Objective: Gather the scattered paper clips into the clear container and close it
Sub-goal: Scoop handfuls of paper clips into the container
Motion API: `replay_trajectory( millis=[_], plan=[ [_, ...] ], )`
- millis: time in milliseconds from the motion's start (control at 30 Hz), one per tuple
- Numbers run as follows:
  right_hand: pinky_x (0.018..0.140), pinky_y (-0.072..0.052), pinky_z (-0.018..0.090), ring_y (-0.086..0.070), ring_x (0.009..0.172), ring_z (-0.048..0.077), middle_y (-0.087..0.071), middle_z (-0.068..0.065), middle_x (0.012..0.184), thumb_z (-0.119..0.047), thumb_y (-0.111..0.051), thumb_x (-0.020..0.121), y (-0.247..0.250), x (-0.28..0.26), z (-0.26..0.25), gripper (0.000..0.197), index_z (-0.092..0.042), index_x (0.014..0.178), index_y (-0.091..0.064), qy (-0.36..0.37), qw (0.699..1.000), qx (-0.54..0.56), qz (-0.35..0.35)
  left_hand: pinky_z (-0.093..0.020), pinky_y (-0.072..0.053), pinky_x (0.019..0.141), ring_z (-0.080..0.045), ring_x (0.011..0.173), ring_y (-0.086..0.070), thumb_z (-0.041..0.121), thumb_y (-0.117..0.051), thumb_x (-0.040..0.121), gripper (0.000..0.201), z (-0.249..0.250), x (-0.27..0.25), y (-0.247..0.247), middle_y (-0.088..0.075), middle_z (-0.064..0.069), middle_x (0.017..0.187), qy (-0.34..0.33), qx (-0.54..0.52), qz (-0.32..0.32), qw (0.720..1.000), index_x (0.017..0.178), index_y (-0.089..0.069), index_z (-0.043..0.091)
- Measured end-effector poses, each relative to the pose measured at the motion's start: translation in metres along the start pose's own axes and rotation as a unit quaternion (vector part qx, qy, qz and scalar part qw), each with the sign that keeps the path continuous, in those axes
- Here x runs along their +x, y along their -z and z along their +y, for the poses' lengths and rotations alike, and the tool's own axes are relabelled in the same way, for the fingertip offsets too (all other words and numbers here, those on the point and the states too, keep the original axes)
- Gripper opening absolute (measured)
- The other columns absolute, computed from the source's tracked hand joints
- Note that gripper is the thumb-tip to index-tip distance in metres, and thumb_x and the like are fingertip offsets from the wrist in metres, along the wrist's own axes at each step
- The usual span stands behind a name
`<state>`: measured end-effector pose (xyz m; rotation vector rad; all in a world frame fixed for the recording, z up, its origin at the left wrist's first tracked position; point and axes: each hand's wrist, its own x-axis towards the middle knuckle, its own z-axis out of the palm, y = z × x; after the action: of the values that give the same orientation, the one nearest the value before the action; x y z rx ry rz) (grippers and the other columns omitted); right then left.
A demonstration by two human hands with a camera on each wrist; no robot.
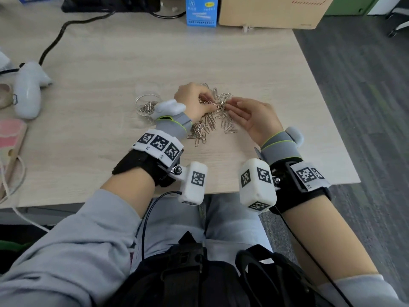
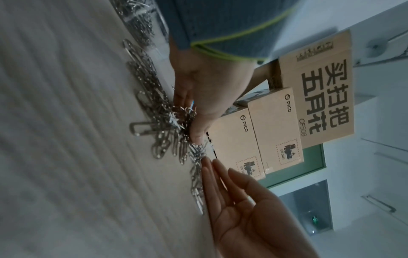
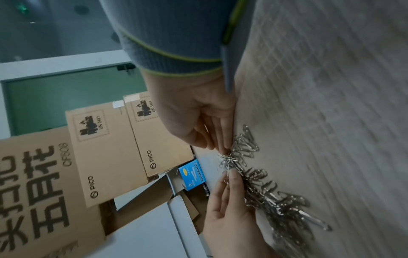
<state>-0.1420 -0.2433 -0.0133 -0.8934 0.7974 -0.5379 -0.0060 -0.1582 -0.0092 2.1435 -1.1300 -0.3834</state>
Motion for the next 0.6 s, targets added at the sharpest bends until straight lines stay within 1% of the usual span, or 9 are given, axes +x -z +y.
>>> replay_trajectory(
  millis=[100,167,233,333,400,433,467,533,600],
  plan=[
    [0.074,-0.058,0.025,-0.072,0.071,0.017,-0.073,0.008,0.069,0.001,-0.042,0.09,0.003,0.005,-0.004,0.021,0.003,0.084,-0.061,-0.03,0.997,0.072,0.001,-0.013,-0.039,0.057,-0.001,0.059,-0.053,0.017,-0.075,0.071,0.015,-0.001,0.005,0.003,-0.065,0.002,0.072,0.019,-0.055,0.015,0.998,0.085,-0.073,0.012],
    [0.073,-0.058,0.025,-0.072,0.069,0.017,-0.074,0.009,0.069,-0.003,-0.041,0.092,0.003,0.006,-0.006,0.021,0.003,0.086,-0.06,-0.046,0.994,0.1,-0.002,-0.018,-0.047,0.045,0.002,0.042,-0.053,0.012,-0.074,0.072,0.012,0.002,0.008,0.007,-0.057,0.006,0.059,0.043,-0.115,0.017,0.992,0.083,-0.071,0.007],
    [0.071,-0.059,0.025,-0.072,0.069,0.018,-0.074,0.009,0.069,-0.005,-0.04,0.092,0.001,0.007,-0.007,0.022,0.002,0.087,-0.06,-0.055,0.992,0.11,-0.002,-0.019,-0.049,0.043,0.002,0.036,-0.053,0.011,-0.074,0.072,0.008,0.008,0.012,0.01,-0.058,0.009,0.054,0.04,-0.134,0.01,0.99,0.079,-0.07,0.009],
    [0.067,-0.059,0.026,-0.071,0.069,0.022,-0.071,0.012,0.07,-0.01,-0.041,0.092,-0.004,0.008,-0.008,0.023,0.002,0.085,-0.06,-0.075,0.989,0.128,0.0,-0.028,-0.055,0.059,-0.005,0.047,-0.06,0.015,-0.077,0.069,0.01,0.021,0.019,0.013,-0.063,0.012,0.047,-0.004,-0.161,-0.028,0.987,0.067,-0.069,0.021],
    [0.065,-0.059,0.031,-0.071,0.064,0.026,-0.069,0.017,0.073,-0.014,-0.041,0.093,-0.009,0.009,-0.009,0.025,0.001,0.085,-0.059,-0.1,0.982,0.162,-0.012,-0.035,-0.054,0.068,-0.014,0.057,-0.062,0.023,-0.077,0.064,0.009,0.031,0.022,0.011,-0.067,0.004,0.059,-0.037,-0.161,-0.064,0.984,0.062,-0.07,0.027],
    [0.064,-0.059,0.034,-0.071,0.063,0.028,-0.069,0.018,0.071,-0.015,-0.04,0.094,-0.011,0.01,-0.009,0.026,0.001,0.086,-0.058,-0.108,0.978,0.176,-0.023,-0.037,-0.054,0.071,-0.017,0.06,-0.061,0.025,-0.076,0.063,0.006,0.037,0.022,0.009,-0.067,-0.002,0.065,-0.049,-0.152,-0.081,0.984,0.065,-0.071,0.027],
    [0.063,-0.059,0.035,-0.071,0.061,0.027,-0.07,0.017,0.068,-0.016,-0.039,0.095,-0.013,0.011,-0.01,0.027,0.0,0.087,-0.058,-0.113,0.975,0.186,-0.034,-0.038,-0.055,0.075,-0.016,0.062,-0.06,0.024,-0.076,0.064,0.008,0.042,0.022,0.008,-0.066,-0.002,0.067,-0.058,-0.138,-0.095,0.984,0.07,-0.072,0.027],
    [0.063,-0.059,0.037,-0.07,0.058,0.024,-0.071,0.012,0.064,-0.015,-0.035,0.096,-0.015,0.013,-0.012,0.028,-0.003,0.087,-0.059,-0.113,0.972,0.2,-0.05,-0.039,-0.055,0.08,-0.012,0.063,-0.059,0.018,-0.077,0.068,0.015,0.05,0.025,0.005,-0.065,0.004,0.067,-0.071,-0.103,-0.119,0.985,0.081,-0.072,0.021],
    [0.061,-0.059,0.036,-0.07,0.058,0.021,-0.071,0.009,0.065,-0.014,-0.032,0.096,-0.017,0.013,-0.016,0.031,-0.004,0.087,-0.06,-0.114,0.97,0.209,-0.052,-0.037,-0.054,0.082,-0.017,0.07,-0.063,0.015,-0.077,0.069,0.017,0.057,0.024,0.006,-0.069,-0.004,0.073,-0.081,-0.076,-0.138,0.984,0.085,-0.072,0.017]
  ],
)
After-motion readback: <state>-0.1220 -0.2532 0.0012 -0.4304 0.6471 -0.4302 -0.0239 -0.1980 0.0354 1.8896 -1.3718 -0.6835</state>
